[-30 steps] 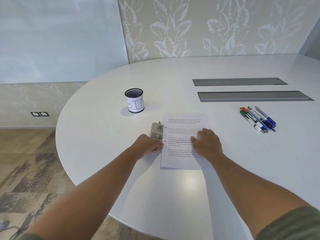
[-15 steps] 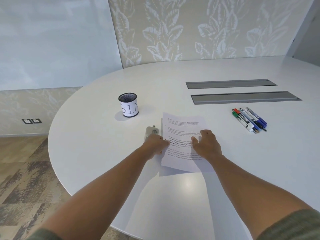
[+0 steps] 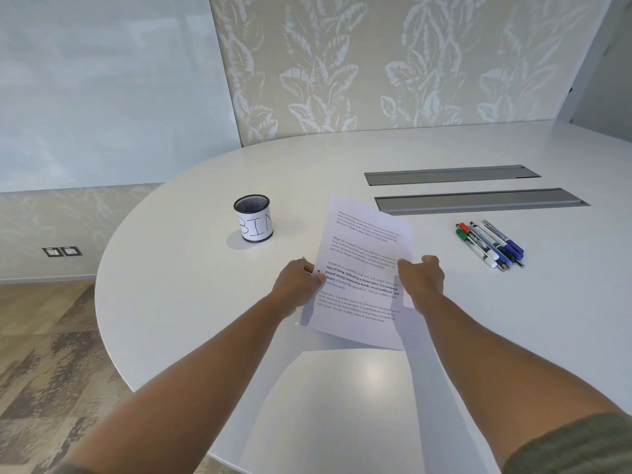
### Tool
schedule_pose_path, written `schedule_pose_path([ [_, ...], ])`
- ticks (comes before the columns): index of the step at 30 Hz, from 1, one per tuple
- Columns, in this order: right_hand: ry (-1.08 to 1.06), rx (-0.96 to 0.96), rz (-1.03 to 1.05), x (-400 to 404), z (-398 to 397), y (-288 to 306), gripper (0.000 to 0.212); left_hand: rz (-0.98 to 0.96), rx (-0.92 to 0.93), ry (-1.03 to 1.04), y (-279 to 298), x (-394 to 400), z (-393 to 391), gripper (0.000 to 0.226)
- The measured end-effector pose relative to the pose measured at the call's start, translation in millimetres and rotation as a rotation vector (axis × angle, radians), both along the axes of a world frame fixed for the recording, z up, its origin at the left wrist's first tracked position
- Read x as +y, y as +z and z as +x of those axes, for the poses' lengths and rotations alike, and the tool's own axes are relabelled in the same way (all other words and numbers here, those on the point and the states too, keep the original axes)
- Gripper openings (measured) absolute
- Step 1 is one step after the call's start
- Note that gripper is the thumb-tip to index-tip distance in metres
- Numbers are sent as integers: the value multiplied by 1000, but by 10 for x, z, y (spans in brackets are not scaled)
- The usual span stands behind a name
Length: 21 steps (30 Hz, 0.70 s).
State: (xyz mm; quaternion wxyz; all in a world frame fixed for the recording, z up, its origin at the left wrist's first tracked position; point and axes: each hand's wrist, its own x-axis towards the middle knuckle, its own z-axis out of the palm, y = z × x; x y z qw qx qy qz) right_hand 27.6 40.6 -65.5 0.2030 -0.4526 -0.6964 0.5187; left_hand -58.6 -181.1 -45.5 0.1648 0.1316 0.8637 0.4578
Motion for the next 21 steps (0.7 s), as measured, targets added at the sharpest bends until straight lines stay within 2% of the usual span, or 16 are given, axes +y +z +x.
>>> schedule_pose_path([
  [2,-41,21,-78,33,-4,-11,58,10,-8,16,19,-27,-26,15],
  [5,-21,39,-175,47,-6,0,18,17,-12,47,58,-54,-55,16],
  [6,0,51,-192,38,-11,18,12,26,-14,56,69,-57,-62,15],
  [8,35,71,-198,29,-14,48,18,40,-17,73,87,-60,-78,14],
  [11,23,113,-176,-1,-23,92,13,44,-2,87,105,-46,-108,13],
  [14,-20,198,-211,-16,-39,118,28,53,-1,90,128,-3,-127,14],
  [16,3,218,-195,-16,-58,176,31,49,16,96,153,38,-124,12],
  [19,55,275,-146,-51,-58,369,13,79,73,123,216,127,-113,12],
  [21,75,327,-55,-77,-68,505,12,113,120,136,281,196,-111,15],
])
